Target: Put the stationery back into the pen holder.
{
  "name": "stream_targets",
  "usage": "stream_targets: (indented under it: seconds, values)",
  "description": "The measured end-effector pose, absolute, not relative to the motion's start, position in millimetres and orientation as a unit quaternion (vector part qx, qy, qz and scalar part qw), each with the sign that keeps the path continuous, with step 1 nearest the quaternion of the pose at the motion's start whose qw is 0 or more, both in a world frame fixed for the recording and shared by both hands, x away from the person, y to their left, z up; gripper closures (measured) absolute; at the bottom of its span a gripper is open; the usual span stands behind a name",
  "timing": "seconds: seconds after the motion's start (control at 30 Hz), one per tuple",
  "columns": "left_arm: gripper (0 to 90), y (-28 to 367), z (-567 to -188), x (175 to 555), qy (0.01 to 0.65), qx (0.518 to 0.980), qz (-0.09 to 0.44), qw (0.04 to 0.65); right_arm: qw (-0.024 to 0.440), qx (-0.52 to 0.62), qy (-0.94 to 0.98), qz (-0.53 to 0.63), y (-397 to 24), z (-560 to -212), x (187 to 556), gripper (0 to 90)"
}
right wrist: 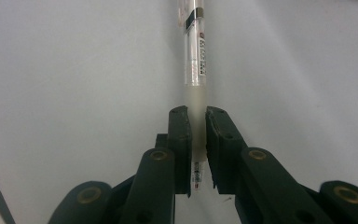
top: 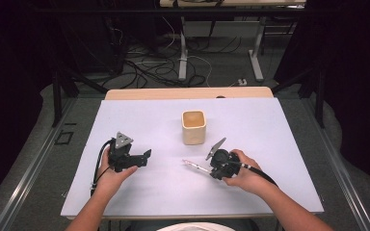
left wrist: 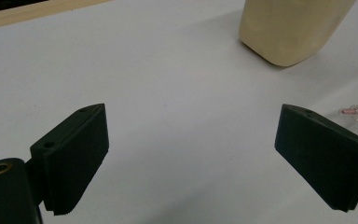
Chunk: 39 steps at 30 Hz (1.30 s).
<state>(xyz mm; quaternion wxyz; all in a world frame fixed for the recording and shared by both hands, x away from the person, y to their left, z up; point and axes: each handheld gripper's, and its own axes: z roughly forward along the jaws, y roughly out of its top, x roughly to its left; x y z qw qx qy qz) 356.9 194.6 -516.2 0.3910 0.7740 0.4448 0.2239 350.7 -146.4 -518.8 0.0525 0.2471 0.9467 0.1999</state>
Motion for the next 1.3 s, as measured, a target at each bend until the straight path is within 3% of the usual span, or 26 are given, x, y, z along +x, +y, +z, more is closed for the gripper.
stream_targets:
  seconds: [0.63,1.3]
  values:
    - [15.7,193,-514,356,0.435,0.779,0.230,0.388,0.066,0.216,0.953,0.201,-128,-497,370,80.8]
    - [24.1,166,-497,341,0.347,0.814,0.255,0.390,0.069,0.193,0.958,0.203,-111,-488,377,80.8]
